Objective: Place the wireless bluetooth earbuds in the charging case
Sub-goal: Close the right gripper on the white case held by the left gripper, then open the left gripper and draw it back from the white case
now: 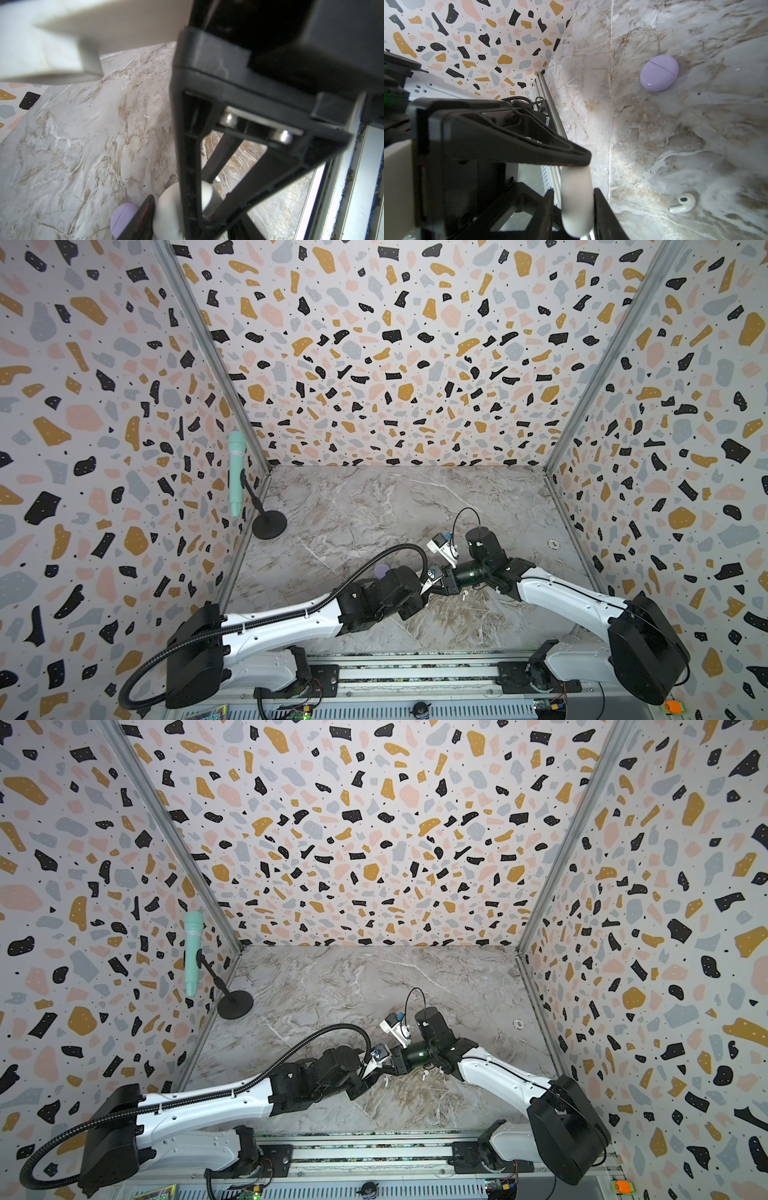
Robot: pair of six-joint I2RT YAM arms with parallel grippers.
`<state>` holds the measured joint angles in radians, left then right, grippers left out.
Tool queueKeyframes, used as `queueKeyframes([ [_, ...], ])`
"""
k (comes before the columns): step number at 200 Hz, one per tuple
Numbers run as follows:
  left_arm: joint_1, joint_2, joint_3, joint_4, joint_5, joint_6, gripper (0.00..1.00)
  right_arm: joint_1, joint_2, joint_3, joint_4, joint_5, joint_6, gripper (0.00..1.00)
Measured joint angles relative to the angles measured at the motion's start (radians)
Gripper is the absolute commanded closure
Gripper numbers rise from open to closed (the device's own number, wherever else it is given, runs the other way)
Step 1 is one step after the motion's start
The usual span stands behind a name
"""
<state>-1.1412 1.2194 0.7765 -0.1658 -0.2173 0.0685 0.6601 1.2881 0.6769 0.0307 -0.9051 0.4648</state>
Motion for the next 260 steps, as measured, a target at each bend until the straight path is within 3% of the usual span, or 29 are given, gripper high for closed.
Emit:
queueKeyframes([
  [38,-0.001,-0.001,0.0,-0.008,0.003,0.0,0.98,0.002,0.0,-0.013,0.018,0.003,-0.005,0.95],
  [50,-0.001,-0.001,0.0,-0.008,0.003,0.0,0.86,0.002,0.0,-0.016,0.027,0.002,-0.004,0.99],
  [72,-0.001,-0.002,0.0,-0.011,0.004,0.0,0.46,0.002,-0.002,-0.022,0.037,0.002,-0.001,1.0],
  [109,-0.002,-0.039,0.0,-0.01,0.01,-0.003,0.18,0.003,-0.058,-0.022,0.04,-0.005,0.009,1.0],
  [117,-0.002,-0.057,0.0,-0.009,0.018,-0.007,0.0,0.0,-0.079,-0.022,0.042,-0.008,0.01,1.0],
  [161,-0.002,-0.211,-0.019,0.006,0.028,-0.079,0.0,-0.092,-0.177,-0.022,0.037,-0.006,0.016,1.0],
  [222,0.011,-0.57,-0.194,0.082,-0.157,-0.262,0.0,-0.096,-0.241,0.002,-0.017,-0.031,-0.027,1.0],
  [242,0.047,-0.601,-0.189,0.084,-0.104,-0.299,0.0,-0.066,-0.266,0.005,-0.025,-0.041,-0.049,1.0],
  [260,0.11,-0.584,-0.177,0.079,0.024,-0.34,0.0,-0.024,-0.285,0.023,-0.031,-0.05,-0.072,1.0],
])
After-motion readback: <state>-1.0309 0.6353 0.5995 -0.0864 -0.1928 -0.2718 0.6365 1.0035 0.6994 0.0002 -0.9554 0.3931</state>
